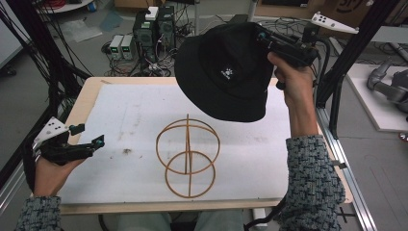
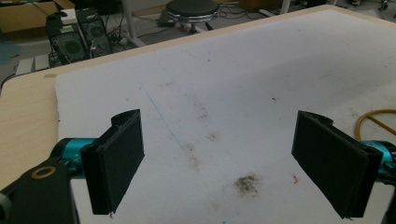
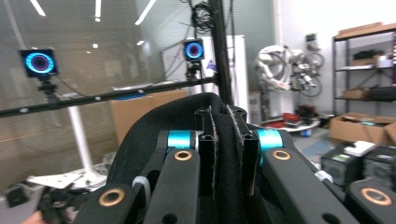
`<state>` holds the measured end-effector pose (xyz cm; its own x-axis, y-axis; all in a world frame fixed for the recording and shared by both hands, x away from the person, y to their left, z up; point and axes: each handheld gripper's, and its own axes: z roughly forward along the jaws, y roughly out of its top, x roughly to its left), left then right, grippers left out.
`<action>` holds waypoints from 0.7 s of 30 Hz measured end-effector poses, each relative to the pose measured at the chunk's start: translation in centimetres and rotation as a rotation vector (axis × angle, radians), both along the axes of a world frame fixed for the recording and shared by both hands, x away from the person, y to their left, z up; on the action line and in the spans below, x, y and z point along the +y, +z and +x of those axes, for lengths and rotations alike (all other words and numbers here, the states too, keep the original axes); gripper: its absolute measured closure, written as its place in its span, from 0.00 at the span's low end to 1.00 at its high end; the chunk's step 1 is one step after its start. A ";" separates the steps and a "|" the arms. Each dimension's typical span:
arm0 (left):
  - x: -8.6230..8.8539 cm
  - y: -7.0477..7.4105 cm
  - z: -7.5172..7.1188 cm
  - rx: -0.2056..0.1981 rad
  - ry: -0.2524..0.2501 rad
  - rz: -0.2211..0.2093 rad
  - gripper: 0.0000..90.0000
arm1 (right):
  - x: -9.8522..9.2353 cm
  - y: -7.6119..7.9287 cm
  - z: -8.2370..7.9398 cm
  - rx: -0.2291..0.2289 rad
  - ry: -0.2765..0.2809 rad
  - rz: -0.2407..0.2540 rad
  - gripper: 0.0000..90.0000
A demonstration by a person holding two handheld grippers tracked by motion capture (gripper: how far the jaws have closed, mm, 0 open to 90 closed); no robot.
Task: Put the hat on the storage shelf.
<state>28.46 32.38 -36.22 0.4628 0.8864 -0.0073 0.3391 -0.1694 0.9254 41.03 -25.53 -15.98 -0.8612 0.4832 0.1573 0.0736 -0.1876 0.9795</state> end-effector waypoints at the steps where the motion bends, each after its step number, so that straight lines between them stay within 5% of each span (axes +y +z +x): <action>1: 0.0 0.0 0.0 0.001 -0.002 0.003 0.19 | 0.2 0.1 -0.2 -0.006 0.027 0.002 0.93; 21: -0.1 0.0 0.0 0.000 -0.003 0.005 0.19 | 2.0 0.6 -1.7 -0.039 0.263 0.010 0.93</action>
<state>28.44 32.33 -36.19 0.4659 0.8848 -0.0027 0.3385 -0.1754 0.9245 39.37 -23.49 -15.41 -0.9625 0.2405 0.1252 0.0835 -0.1765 0.9807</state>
